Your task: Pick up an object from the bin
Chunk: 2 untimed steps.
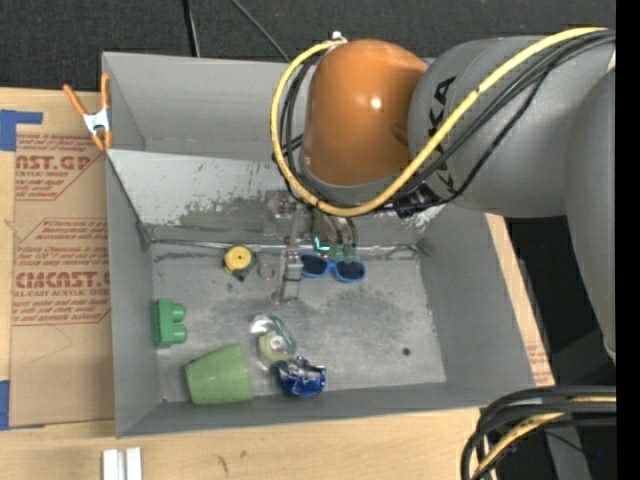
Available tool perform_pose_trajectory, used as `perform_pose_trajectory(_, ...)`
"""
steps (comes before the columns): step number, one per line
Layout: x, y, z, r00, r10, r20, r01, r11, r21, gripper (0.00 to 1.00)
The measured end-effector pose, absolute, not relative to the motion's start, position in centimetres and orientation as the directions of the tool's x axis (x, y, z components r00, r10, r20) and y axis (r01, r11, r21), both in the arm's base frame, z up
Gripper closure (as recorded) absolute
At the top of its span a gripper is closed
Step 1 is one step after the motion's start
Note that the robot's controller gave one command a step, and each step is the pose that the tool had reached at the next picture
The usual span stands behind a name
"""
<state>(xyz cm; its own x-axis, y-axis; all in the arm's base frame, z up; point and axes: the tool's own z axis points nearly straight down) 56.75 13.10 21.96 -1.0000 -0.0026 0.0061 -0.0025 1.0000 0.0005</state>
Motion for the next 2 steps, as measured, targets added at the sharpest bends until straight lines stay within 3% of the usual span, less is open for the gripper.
perform_pose_trajectory(1, 51.8, 14.6, 7.5, -0.987, -0.159, 0.009, -0.159, 0.987, 0.0, 0.0)
perform_pose_trajectory(2, 48.3, 19.6, 7.1, -0.975, -0.221, -0.007, -0.221, 0.975, 0.002, 0.0)
